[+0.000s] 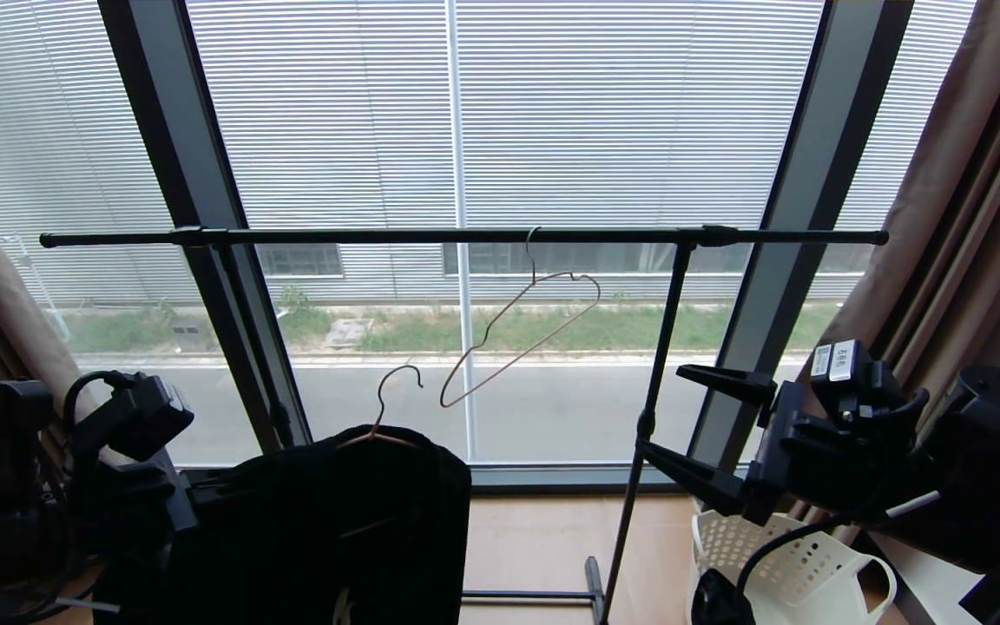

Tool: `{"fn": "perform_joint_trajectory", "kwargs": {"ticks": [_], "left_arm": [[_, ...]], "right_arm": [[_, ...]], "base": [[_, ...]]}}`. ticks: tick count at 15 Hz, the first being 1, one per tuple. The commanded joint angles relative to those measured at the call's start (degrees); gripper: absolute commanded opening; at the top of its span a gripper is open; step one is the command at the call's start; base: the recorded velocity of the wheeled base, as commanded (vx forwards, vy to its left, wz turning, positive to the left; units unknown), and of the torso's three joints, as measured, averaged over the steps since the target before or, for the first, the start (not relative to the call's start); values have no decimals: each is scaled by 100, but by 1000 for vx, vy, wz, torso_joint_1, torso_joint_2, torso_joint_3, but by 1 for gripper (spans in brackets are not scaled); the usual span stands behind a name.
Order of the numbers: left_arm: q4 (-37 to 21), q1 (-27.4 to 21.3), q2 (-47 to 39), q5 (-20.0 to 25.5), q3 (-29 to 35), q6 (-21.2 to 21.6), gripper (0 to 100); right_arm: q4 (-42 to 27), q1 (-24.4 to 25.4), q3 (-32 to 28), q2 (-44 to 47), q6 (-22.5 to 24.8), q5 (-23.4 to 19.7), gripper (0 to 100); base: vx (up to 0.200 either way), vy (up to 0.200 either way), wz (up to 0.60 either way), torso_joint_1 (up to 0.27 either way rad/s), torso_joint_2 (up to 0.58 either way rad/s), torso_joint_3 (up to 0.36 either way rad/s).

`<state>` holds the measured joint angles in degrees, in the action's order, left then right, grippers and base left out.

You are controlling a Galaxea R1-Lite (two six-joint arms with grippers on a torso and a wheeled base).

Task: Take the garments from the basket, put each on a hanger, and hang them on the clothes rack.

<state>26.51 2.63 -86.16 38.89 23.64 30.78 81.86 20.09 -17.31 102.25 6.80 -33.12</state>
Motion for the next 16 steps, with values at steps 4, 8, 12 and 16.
{"fn": "perform_joint_trajectory", "kwargs": {"ticks": [4, 8, 12, 16], "left_arm": [[653, 159, -630, -206, -96, -11, 0], [1207, 185, -858, -259, -43, -151, 0], [2174, 150, -832, -725, 80, -1250, 0], [3176, -246, -806, -1243, -87, -1760, 0]], "right_arm": [[5, 21, 8, 23, -3, -1, 100], [5, 21, 8, 58, -3, -1, 100], [5, 21, 0, 84, -3, -1, 100], [5, 21, 0, 93, -3, -1, 100]], "base": [[0, 0, 0, 0, 0, 0], [0, 0, 0, 0, 0, 0], [0, 0, 0, 0, 0, 0], [0, 0, 0, 0, 0, 0]]}}
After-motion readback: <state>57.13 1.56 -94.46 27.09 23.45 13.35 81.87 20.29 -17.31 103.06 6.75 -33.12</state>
